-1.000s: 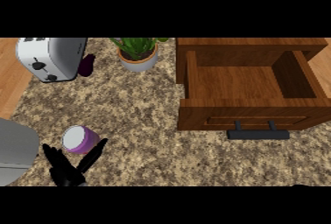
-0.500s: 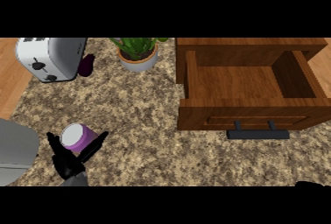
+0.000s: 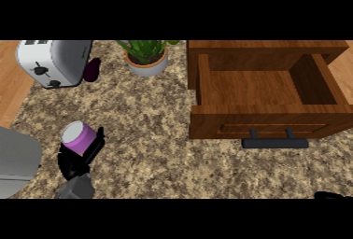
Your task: Pick up the can, place it into the drawer and close the drawer
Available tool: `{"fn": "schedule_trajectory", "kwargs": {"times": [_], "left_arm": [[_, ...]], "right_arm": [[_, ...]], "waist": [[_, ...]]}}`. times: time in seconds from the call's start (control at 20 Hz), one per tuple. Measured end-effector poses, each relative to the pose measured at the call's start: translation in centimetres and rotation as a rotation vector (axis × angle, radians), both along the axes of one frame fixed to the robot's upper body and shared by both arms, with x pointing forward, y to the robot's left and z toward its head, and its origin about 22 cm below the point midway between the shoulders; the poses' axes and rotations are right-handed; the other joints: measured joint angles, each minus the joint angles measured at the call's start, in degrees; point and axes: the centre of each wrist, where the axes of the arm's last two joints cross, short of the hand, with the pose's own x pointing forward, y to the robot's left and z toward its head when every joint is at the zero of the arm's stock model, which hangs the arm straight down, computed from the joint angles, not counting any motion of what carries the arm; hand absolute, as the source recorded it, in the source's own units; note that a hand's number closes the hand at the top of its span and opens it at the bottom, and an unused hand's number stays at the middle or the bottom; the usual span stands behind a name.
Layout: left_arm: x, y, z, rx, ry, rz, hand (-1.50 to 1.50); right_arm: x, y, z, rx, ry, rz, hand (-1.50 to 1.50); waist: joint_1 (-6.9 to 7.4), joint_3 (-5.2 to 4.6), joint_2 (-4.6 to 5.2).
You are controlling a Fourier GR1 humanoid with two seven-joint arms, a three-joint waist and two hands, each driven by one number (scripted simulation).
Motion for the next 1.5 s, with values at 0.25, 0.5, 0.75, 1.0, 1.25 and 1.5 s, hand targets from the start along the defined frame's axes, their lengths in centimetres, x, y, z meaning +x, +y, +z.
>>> {"fn": "schedule_trajectory", "kwargs": {"times": [0.25,0.5,0.75,1.0,1.25,1.5], "left_arm": [[1.6,-0.1,0.4,0.007,-0.030,-0.091,1.50],[4.9,-2.7,2.3,0.024,-0.058,-0.445,1.50],[7.7,-4.1,4.0,0.007,-0.097,-0.651,1.50],[10.2,-6.7,6.4,0.002,-0.123,-0.756,1.50],[12.5,-8.9,10.0,0.038,-0.136,-0.835,1.50],[13.9,-11.8,14.8,0.074,-0.163,-0.900,1.50]], "right_arm": [[-0.1,-0.3,-0.5,-0.006,-0.008,-0.007,-1.50],[0.5,0.0,-0.2,-0.010,-0.016,0.015,-1.50],[0.4,0.4,0.3,-0.013,-0.019,0.007,-1.50],[-0.1,-0.2,-0.2,-0.020,-0.022,-0.018,-1.50],[-0.1,0.2,0.4,-0.030,-0.023,-0.032,-1.50],[-0.3,-0.1,0.4,-0.031,-0.019,-0.042,-1.50]], "waist": [[-0.18,-0.05,0.08],[-1.40,-0.10,0.32],[-1.26,-0.13,0.37],[-0.56,-0.07,0.11],[-0.02,-0.03,-0.07],[0.43,0.00,-0.27]]}}
